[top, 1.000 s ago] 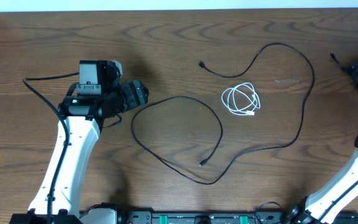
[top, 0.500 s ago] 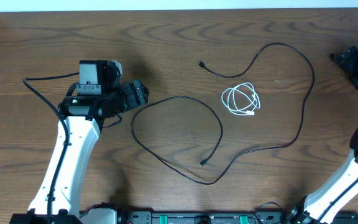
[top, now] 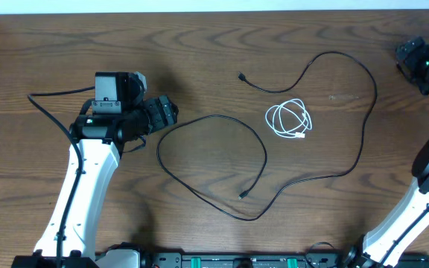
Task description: Untangle cables
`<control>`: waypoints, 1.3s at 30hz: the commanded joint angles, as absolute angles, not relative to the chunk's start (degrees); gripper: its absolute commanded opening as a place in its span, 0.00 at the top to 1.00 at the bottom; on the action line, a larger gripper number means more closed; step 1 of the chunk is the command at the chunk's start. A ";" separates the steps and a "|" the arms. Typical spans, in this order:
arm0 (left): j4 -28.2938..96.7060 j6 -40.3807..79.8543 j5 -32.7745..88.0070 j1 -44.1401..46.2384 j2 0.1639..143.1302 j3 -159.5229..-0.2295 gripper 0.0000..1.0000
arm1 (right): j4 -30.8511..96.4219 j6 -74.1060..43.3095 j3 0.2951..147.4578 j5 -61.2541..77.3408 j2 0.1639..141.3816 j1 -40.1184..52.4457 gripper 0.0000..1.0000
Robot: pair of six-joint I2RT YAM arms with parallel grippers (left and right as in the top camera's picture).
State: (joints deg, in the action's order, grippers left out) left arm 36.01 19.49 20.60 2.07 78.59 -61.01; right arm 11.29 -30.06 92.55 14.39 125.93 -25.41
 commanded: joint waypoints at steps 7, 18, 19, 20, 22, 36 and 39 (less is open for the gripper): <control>36.21 19.18 19.81 2.04 78.35 -62.11 0.13 | 9.56 -34.79 92.14 5.61 126.37 -23.99 0.01; 36.23 19.18 19.81 2.07 78.35 -62.11 0.13 | 6.48 -35.38 92.14 3.14 130.26 -23.92 0.01; 36.23 19.18 19.81 2.04 78.35 -62.11 0.13 | 6.39 -35.40 92.14 3.09 130.85 -23.94 0.01; 36.23 19.18 19.81 2.04 78.35 -62.11 0.13 | 6.22 -35.44 92.14 2.94 131.50 -23.94 0.01; 36.23 19.18 19.81 2.04 78.35 -62.11 0.13 | 5.96 -35.99 92.14 2.70 132.35 -23.97 0.01; 36.23 19.18 19.81 2.04 78.35 -62.11 0.13 | 15.22 -35.70 92.14 0.99 132.86 -27.75 0.01; 36.23 19.18 19.81 2.04 78.35 -62.11 0.13 | 17.91 -35.70 92.14 0.99 132.75 -29.80 0.01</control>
